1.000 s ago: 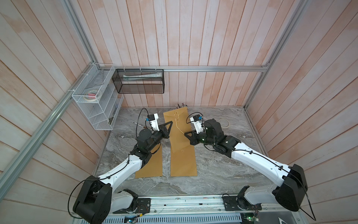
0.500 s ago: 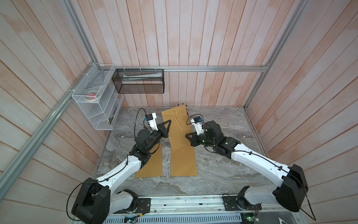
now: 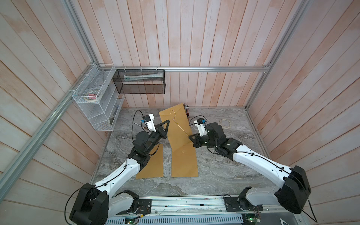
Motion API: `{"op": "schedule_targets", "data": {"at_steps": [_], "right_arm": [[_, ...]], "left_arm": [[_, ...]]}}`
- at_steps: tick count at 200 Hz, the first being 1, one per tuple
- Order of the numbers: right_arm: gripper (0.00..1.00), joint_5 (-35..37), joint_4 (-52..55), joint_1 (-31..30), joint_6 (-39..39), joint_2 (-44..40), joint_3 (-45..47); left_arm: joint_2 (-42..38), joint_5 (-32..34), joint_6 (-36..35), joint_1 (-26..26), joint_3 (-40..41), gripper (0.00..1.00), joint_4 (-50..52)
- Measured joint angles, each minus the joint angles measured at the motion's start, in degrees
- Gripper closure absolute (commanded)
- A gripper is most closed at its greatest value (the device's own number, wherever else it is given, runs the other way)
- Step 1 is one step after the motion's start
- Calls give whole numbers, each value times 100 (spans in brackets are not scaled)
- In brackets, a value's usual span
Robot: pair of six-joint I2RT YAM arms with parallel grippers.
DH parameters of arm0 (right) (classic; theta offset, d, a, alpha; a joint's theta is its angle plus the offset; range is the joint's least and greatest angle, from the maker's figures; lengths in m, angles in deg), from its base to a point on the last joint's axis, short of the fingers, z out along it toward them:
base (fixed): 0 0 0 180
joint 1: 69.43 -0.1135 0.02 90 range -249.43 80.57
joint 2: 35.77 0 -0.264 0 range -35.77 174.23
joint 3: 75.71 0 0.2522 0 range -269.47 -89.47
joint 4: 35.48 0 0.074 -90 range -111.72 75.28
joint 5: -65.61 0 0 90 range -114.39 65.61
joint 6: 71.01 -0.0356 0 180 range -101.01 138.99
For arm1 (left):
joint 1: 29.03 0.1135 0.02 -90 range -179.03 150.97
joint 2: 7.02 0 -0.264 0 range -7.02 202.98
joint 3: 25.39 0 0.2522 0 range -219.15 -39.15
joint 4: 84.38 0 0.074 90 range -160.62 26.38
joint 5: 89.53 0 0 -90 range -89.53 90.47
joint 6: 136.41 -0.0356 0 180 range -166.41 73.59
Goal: Open the file bag
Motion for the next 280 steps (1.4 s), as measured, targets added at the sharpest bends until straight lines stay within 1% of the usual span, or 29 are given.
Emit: {"op": "schedule_targets", "data": {"at_steps": [88, 171, 195, 249, 280], "right_arm": [[100, 59, 234, 627, 66, -461, 170], [100, 107, 446, 949, 262, -588, 166], [100, 109, 490, 988, 308, -588, 162], [100, 111, 603, 1095, 407, -588, -17], [100, 109, 605, 1174, 487, -588, -179]], "left_arm": [[-105, 9, 59, 61, 118, 100, -35], [-105, -229, 83, 61, 188, 100, -33], [-83, -424, 81, 61, 188, 100, -42], [173, -1095, 28, 48, 188, 100, -9], [177, -1300, -116, -26, 175, 100, 76]]}}
